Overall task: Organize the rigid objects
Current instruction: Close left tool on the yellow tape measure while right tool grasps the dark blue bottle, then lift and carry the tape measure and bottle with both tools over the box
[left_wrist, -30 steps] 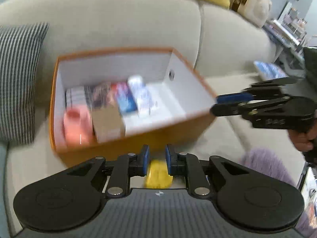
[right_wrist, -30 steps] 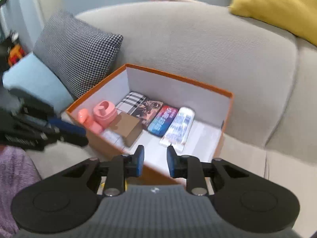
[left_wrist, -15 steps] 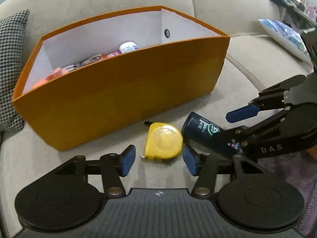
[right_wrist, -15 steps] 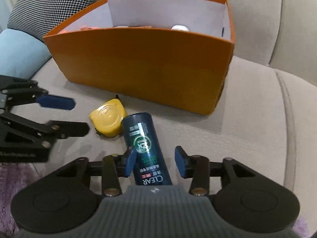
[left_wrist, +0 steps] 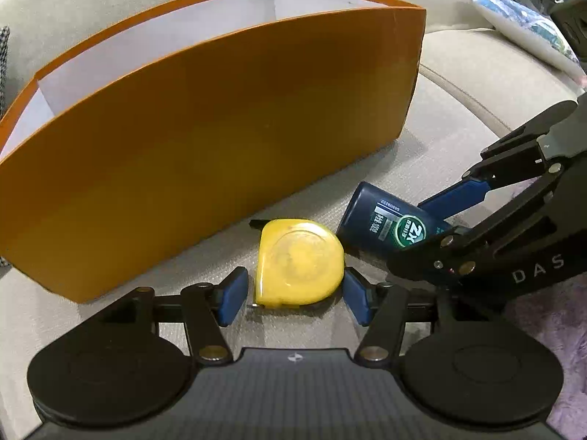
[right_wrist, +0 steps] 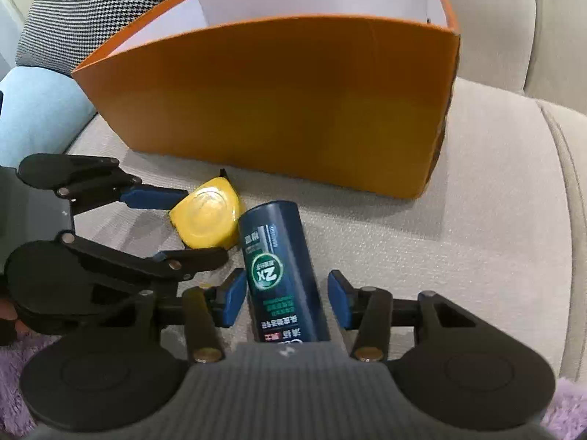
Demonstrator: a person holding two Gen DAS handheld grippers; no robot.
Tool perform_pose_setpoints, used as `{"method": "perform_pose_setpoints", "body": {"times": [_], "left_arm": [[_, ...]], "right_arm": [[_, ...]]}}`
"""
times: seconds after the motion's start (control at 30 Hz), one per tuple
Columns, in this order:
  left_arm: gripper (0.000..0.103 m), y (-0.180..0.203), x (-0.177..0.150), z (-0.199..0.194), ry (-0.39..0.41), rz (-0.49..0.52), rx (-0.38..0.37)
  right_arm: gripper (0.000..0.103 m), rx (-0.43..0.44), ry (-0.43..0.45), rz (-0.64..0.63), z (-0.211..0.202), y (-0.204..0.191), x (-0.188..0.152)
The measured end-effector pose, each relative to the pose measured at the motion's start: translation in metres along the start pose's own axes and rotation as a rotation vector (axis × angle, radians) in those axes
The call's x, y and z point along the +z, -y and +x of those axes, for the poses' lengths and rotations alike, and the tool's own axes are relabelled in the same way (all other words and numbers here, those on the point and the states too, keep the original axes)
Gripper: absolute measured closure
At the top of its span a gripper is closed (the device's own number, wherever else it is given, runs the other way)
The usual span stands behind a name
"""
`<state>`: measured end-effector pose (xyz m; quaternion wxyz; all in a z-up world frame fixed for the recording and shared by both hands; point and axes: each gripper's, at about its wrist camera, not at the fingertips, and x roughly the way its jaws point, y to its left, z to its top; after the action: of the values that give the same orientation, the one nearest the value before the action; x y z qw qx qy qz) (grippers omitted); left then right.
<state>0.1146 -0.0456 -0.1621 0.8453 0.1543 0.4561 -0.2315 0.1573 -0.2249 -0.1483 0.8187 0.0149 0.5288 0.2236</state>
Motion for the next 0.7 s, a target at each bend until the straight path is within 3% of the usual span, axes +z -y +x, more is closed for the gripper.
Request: {"method": "perform_pose_setpoints", "body": {"times": [0.27,0.7], "left_arm": [[0.046,0.002,-0.007,-0.003,0.053,0.006,0.009],[0.047,-0.009,-0.011,-0.011,0.049,-0.096,0.0]], "right_arm": [[0.054,-0.003,-0.006,0.007,-0.001,0.0,-0.001],[0.059,-0.061,-0.039,-0.069,-0.001,-0.014,-0.004]]}}
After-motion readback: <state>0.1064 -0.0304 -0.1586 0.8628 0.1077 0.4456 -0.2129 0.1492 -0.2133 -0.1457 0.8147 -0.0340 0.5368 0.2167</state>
